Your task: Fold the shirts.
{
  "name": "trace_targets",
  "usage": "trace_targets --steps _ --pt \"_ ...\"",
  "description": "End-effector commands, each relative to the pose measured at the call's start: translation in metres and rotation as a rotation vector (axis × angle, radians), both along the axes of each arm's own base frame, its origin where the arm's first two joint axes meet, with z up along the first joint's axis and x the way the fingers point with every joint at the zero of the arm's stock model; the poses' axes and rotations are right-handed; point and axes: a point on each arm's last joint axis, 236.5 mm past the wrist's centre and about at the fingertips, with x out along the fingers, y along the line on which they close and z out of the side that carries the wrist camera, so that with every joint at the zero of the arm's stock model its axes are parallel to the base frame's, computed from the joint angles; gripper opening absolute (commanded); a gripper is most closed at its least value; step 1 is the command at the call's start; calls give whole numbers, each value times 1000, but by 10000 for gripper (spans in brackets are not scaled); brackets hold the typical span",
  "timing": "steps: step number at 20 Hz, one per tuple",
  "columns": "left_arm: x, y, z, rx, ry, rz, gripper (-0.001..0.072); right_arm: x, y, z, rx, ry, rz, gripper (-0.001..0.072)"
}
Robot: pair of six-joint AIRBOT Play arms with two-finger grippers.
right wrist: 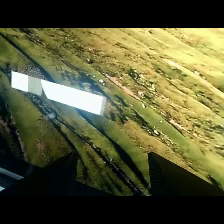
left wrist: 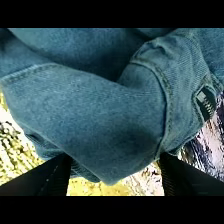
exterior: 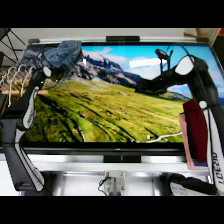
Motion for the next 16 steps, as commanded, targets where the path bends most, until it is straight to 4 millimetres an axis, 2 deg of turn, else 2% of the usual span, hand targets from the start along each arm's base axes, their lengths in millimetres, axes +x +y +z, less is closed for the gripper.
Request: trace_targets --steps 1,3,5,6,7,9,11,13,15,16 --pt "12 7 8 -5 -68 27 598 -8 17 -1 -10 -7 64 559" --pt "18 8 12 -10 -102 40 471 -9 18 0 -6 -5 66 558" --pt "20 7 8 -73 -106 83 314 -9 18 -1 -8 -5 66 558" --pt "21 5 5 -104 -104 99 173 -9 18 -1 -8 -4 66 559" --pt "22 3 3 -127 -102 108 63 -10 18 -1 -8 -1 68 558" --pt "21 -1 1 -167 -95 117 62 -11 18 -1 -10 3 71 559" --pt "24 -7 23 -156 -133 89 61 -8 17 -1 -10 -8 66 559" --pt "25 -25 84 -67 -234 -13 61 0 18 2 -3 -41 51 559" --pt "10 -56 180 24 -376 -128 61 10 14 10 -14 -109 81 558" --pt "-8 -72 237 53 -451 -178 61 12 7 17 -20 -116 80 558"
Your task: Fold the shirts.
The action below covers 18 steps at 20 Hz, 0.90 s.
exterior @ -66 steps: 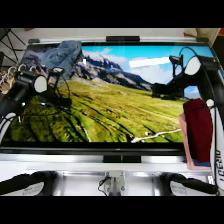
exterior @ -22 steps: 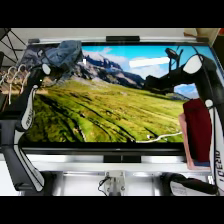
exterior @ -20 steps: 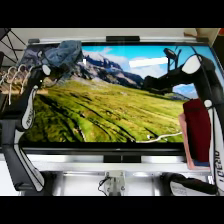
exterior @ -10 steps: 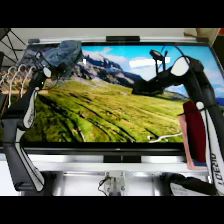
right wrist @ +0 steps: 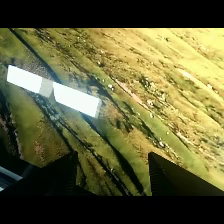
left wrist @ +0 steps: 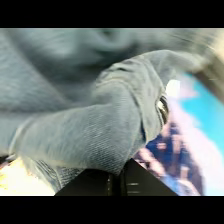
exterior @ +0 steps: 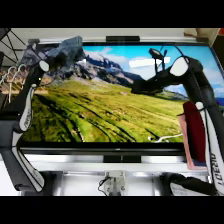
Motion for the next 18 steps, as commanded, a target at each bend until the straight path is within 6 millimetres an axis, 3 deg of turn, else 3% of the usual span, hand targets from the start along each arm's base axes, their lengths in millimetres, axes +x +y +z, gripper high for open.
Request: trace_targets --steps 1,2,4,6,7,9,11,15,17,18 --pt "-48 -47 161 142 -241 -147 61 9 -17 24 -4 -59 -6 558" --pt "-78 -64 214 179 -314 -196 61 9 -26 42 -3 -85 -17 558" --pt "-148 -98 289 262 -405 -316 61 5 -47 94 7 -198 -58 558" --pt "-218 -128 321 307 -401 -451 61 -9 -73 152 -7 -340 -109 558" --pt "-250 -143 322 316 -370 -521 61 -21 -88 179 -27 -413 -142 558" --pt "-302 -168 301 338 -267 -664 61 -51 -117 214 -85 -510 -210 558" --pt "-338 -193 261 354 -144 -796 61 -86 -137 223 -150 -508 -253 558" --pt "-393 -249 153 368 80 -1009 61 -140 -141 189 -208 -294 -217 558" --pt "-412 -266 96 376 172 -1065 61 -143 -136 170 -197 -230 -195 558" --pt "-411 -268 80 373 189 -1059 61 -139 -132 159 -182 -210 -182 559"
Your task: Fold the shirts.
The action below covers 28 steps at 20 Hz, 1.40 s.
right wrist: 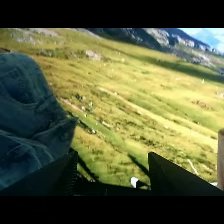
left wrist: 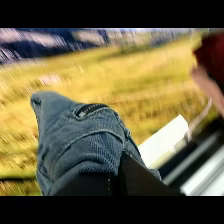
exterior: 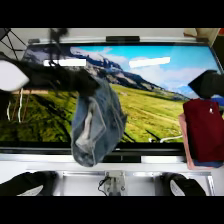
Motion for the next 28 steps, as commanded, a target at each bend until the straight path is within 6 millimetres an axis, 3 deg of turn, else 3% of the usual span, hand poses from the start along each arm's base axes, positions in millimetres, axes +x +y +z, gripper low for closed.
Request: trace_targets --steps 1,4,6,8,10,11,13,14,16,17,19,23,25,28 --pt "-22 -11 -68 70 83 -33 61 -11 9 -37 25 118 37 558" --pt "26 35 -52 82 19 108 62 7 32 -91 132 194 62 559" --pt "65 84 -33 61 -14 247 62 23 45 -133 177 225 68 559" --pt "97 147 -30 58 -14 406 62 39 63 -172 179 237 94 559" --pt "113 192 -42 47 39 524 62 57 91 -204 178 235 129 559" --pt "118 204 -52 32 82 554 62 68 107 -219 175 229 147 559" --pt "122 211 -85 19 172 579 67 87 142 -252 177 225 179 559" --pt "122 211 -107 38 223 578 141 93 159 -270 188 235 185 559" --pt "116 208 -142 73 326 562 550 92 183 -299 238 296 178 559" --pt "111 209 -151 84 380 563 694 87 189 -309 262 338 175 559" --pt "100 212 -150 99 428 552 694 75 190 -316 245 385 216 559" --pt "75 226 -112 134 447 506 692 52 166 -314 99 429 299 559" --pt "39 226 -126 186 576 465 691 43 154 -306 41 431 325 559" --pt "-19 216 -179 224 736 447 691 32 140 -293 -17 433 348 559"
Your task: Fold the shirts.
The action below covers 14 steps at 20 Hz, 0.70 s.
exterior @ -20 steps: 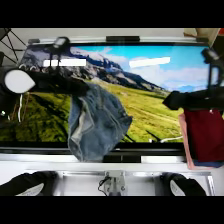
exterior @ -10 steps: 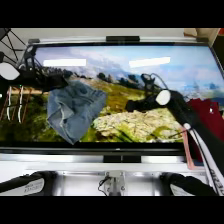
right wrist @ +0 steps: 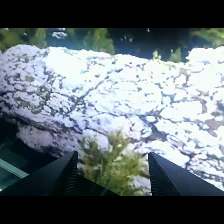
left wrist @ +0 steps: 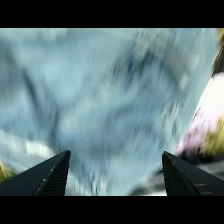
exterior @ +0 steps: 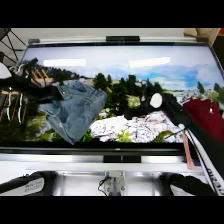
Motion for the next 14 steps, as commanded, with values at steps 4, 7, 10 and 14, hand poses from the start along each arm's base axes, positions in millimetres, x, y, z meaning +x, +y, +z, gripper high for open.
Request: trace_targets --steps 4,7,10,14 --pt "-108 -23 -99 -67 243 96 691 -25 -25 17 -97 18 59 559" --pt "-99 -49 -123 -170 190 173 680 -25 -28 19 -108 12 61 559" --pt "-75 -83 -122 -268 130 222 428 -25 -36 16 -145 13 59 559" --pt "-38 -180 -39 -568 -97 84 63 -10 -60 26 -111 12 -70 559"
